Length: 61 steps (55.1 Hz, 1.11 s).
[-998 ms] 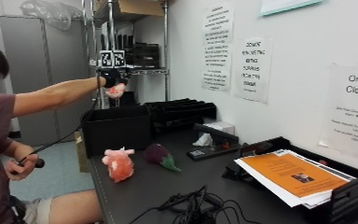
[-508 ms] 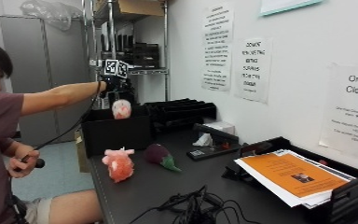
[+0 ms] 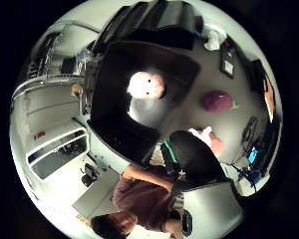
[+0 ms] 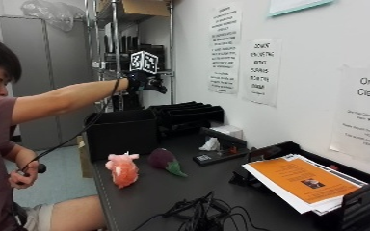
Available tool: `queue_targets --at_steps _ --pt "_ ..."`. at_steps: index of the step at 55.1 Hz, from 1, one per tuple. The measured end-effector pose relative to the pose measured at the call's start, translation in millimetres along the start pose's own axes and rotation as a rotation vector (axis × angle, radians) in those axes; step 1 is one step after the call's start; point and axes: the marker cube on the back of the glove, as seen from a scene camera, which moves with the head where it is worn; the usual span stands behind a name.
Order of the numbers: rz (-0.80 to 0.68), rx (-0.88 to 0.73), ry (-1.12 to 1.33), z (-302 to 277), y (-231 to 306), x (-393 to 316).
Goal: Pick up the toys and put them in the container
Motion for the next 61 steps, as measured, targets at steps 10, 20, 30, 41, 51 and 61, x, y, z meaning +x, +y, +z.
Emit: queue_targets --at_steps 10,20,30,41,51,61 --pt "-0.014 -0.059 -0.067 66.9 -14.7 53.3" --pt "-0.062 -0.287 -0.227 197.9 -60.6 52.8" --pt "-0.049 -0.234 -0.185 285.9 -74.3 80.0" --pt "-0.055 -0.023 -0.262 298.3 -92.3 78.8" --pt "0.011 0.062 -0.348 297.1 -97.7 72.4" --pt "0.043 0.047 -0.291 254.9 -85.6 83.8"
